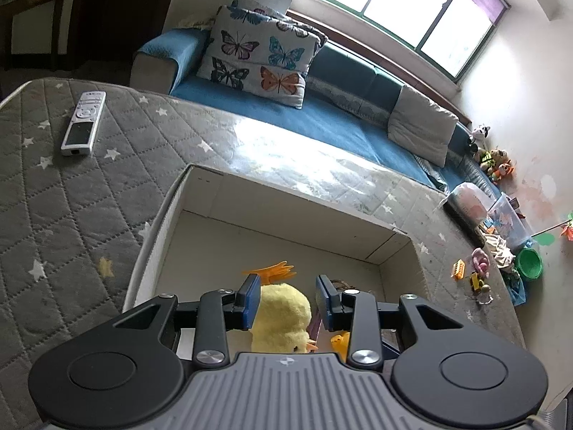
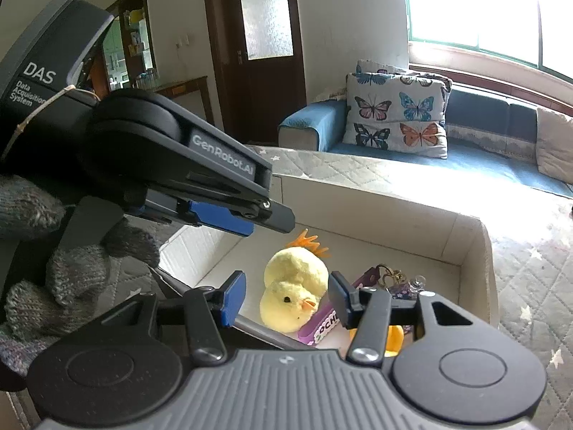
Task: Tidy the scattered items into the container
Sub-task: 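Lower the chick into the box and open both grippers, then withdraw both open grippers up from the box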
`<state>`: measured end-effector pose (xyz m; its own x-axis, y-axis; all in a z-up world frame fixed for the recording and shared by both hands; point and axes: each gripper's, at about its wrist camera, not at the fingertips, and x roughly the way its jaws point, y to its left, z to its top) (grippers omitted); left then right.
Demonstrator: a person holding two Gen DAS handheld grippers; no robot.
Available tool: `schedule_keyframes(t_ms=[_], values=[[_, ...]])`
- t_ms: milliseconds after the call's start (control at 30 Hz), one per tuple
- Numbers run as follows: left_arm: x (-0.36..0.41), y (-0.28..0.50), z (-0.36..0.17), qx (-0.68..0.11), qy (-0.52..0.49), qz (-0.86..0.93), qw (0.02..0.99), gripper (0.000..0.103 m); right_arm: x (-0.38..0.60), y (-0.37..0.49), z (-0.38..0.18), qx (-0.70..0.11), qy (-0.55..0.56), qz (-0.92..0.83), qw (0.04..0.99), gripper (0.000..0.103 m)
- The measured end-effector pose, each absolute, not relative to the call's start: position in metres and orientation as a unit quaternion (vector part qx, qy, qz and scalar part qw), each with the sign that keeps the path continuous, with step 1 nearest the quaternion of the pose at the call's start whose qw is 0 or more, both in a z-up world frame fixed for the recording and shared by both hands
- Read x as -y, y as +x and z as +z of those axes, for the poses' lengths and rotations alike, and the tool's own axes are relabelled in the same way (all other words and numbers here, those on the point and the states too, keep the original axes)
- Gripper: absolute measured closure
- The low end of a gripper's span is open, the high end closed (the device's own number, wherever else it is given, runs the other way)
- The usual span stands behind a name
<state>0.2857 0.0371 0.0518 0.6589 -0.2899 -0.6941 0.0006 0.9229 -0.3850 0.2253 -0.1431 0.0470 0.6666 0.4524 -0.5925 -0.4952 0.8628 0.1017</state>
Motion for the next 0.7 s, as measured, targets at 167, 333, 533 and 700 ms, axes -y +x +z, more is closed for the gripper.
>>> schedule_keyframes(t_ms=[167, 333, 533, 700], values=[[-0.036, 0.27, 0.059, -0.395, -0.172, -0.082, 0.899, 0.066, 0.141, 0.212, 0.048, -0.309, -0.034, 0.262, 0.914, 0.044], [-0.035, 0.253, 0.064, -0.389, -0.168, -0.087, 0.902, 0.066, 0.143, 0.199, 0.048, -0.306, -0.03, 0.264, 0.914, 0.037], [-0.034, 0.234, 0.064, -0.388, -0.156, -0.086, 0.904, 0.066, 0.145, 0.18, 0.048, -0.299, -0.025, 0.263, 0.917, 0.031], [-0.034, 0.216, 0.061, -0.389, -0.153, -0.082, 0.905, 0.066, 0.146, 0.167, 0.046, -0.298, -0.021, 0.263, 0.917, 0.025]])
